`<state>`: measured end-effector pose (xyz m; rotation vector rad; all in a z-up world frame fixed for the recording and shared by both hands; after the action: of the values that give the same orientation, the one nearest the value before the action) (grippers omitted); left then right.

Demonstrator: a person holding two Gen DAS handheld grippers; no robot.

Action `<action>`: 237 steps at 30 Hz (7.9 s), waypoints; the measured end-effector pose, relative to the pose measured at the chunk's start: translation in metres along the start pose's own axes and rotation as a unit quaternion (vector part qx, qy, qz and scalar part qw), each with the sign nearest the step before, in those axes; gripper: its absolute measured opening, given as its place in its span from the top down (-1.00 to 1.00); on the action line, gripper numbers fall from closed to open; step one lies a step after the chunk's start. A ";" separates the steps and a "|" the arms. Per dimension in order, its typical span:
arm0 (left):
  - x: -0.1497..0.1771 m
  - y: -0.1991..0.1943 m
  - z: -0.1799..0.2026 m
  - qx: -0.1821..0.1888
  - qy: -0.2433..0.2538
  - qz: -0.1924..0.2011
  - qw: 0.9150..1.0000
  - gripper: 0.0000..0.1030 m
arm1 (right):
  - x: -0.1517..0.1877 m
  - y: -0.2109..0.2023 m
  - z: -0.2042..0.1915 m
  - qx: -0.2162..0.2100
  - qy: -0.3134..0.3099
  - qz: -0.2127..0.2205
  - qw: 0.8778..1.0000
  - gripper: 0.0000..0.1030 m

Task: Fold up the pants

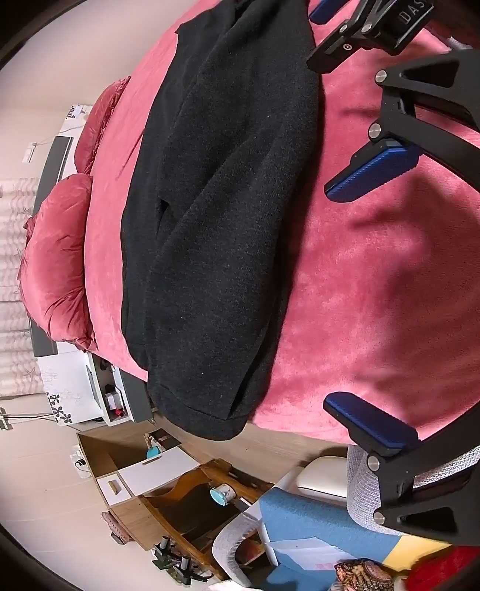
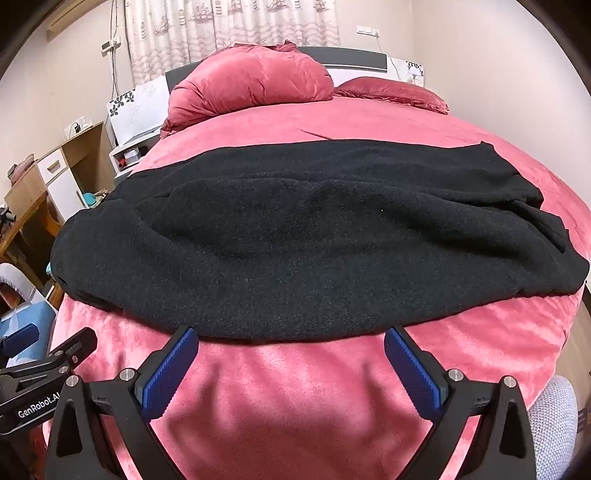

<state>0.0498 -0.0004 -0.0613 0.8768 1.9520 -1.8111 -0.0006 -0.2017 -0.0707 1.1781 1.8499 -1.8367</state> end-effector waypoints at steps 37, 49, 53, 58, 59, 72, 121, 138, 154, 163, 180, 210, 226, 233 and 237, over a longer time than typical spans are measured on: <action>-0.002 0.007 -0.001 0.004 -0.002 -0.006 1.000 -1.00 | 0.000 0.002 0.002 0.000 0.004 0.000 1.000 -1.00; -0.007 0.013 -0.002 0.026 0.002 -0.003 1.000 -1.00 | 0.001 0.003 0.001 -0.004 0.004 0.000 1.000 -1.00; -0.011 0.018 -0.009 0.078 -0.023 -0.005 0.997 -1.00 | -0.001 0.003 -0.003 -0.026 0.005 0.009 1.000 -0.99; -0.022 0.031 -0.053 0.089 -0.098 -0.033 0.991 -1.00 | 0.003 0.011 -0.007 -0.067 0.017 -0.017 0.997 -1.00; -0.024 0.033 -0.061 0.097 -0.117 -0.031 0.988 -1.00 | 0.004 0.014 -0.007 -0.073 0.020 -0.030 0.997 -0.99; -0.068 0.099 -0.193 0.109 -0.320 0.009 0.941 -0.93 | 0.004 0.052 0.045 -0.150 0.223 -0.113 0.957 -0.86; -0.022 0.034 -0.206 0.105 -0.269 0.020 0.957 -0.25 | 0.024 0.018 0.094 -0.210 0.319 -0.158 0.911 0.34; -0.211 0.112 -0.156 0.097 -0.157 0.015 0.983 -0.63 | -0.069 0.009 0.127 -0.063 0.192 -0.039 0.979 0.34; -0.287 0.181 -0.179 -0.002 -0.168 0.049 0.985 0.76 | -0.046 0.069 0.110 -0.048 0.139 -0.100 0.984 0.34; -0.272 0.195 -0.196 -0.072 -0.168 0.048 0.982 0.65 | -0.045 0.065 0.119 -0.068 0.140 -0.110 0.982 0.34; -0.120 0.118 0.007 0.065 0.009 0.022 0.998 -0.59 | -0.085 -0.017 0.385 0.078 0.299 -0.035 0.950 0.17; -0.087 0.133 -0.014 0.031 -0.029 0.009 0.999 -0.97 | -0.078 -0.043 0.552 0.166 0.343 -0.038 0.924 0.81; -0.085 0.137 -0.010 0.019 -0.027 0.010 0.999 -1.00 | -0.139 0.000 0.504 0.099 0.310 0.005 0.946 0.36; -0.079 0.136 -0.010 0.022 -0.031 0.019 0.999 -1.00 | -0.181 0.090 0.495 -0.010 0.430 -0.037 0.902 0.30; -0.079 0.134 -0.013 0.028 -0.033 0.022 0.999 -1.00 | -0.182 0.121 0.519 -0.074 0.566 -0.004 0.821 0.22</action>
<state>0.1967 -0.0045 -0.1140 0.8576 1.8363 -1.8535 0.0223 -0.7629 -0.1079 2.5043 2.4034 -0.8975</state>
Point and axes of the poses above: each gripper's, at about its wrist camera, not at the fingertips, and y roughly the way its jaws point, z to its right, x to its underside, the point moved 8 cm from there along y, roughly the way its jaws point, and after that the axes turned 6 degrees about y, right-handed, at the moved point
